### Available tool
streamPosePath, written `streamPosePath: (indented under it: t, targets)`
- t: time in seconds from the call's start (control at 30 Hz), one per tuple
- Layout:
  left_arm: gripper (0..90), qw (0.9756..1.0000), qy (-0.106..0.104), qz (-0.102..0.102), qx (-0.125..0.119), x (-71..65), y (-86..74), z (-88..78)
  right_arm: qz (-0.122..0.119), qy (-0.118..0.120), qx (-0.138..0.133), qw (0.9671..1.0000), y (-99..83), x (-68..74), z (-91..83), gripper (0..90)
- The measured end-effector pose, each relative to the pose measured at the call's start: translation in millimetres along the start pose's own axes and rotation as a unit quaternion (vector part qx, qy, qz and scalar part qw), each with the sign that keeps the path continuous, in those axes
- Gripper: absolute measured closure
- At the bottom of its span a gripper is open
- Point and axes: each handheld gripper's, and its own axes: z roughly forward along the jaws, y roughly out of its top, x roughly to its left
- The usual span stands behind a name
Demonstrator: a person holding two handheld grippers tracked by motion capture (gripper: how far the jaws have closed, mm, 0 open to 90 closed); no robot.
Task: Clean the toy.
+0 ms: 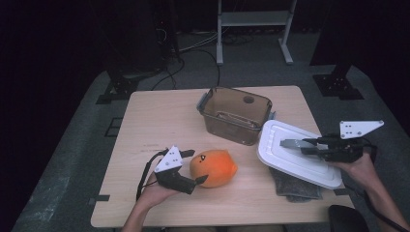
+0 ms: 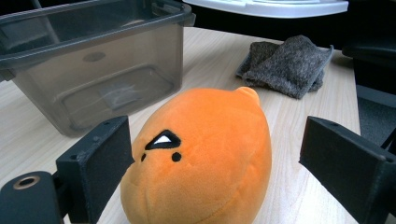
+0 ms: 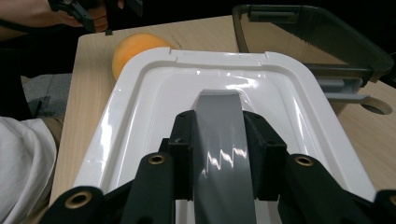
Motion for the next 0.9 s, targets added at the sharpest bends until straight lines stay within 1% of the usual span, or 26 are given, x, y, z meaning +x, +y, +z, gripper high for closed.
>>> streamPosePath:
  t: [0.23, 0.37, 0.5, 0.7, 0.9]
  targets:
    - [8.2, 1.0000, 0.000, 0.000, -0.002, 0.5, 0.8, -0.9, 0.010, -0.006, -0.001, 0.9999, -11.5, 2.5, -6.2, 65.8]
    - [8.2, 1.0000, -0.001, 0.001, -0.002, 0.2, 1.2, -0.8, 0.009, -0.007, 0.002, 0.9999, -15.2, 2.9, -8.8, 65.8]
    - [8.2, 1.0000, -0.002, 0.002, 0.000, -0.2, 1.2, -0.3, 0.012, -0.007, 0.010, 0.9999, -19.3, 2.3, -7.8, 65.8]
    - [8.2, 1.0000, -0.004, 0.002, 0.000, 0.0, 1.1, -0.3, 0.017, -0.010, 0.006, 0.9998, -28.4, 3.0, -9.6, 65.9]
    - [8.2, 1.0000, -0.005, 0.002, -0.002, -0.6, 1.8, 0.8, 0.014, -0.013, 0.010, 0.9998, -32.2, 6.1, -12.4, 65.9]
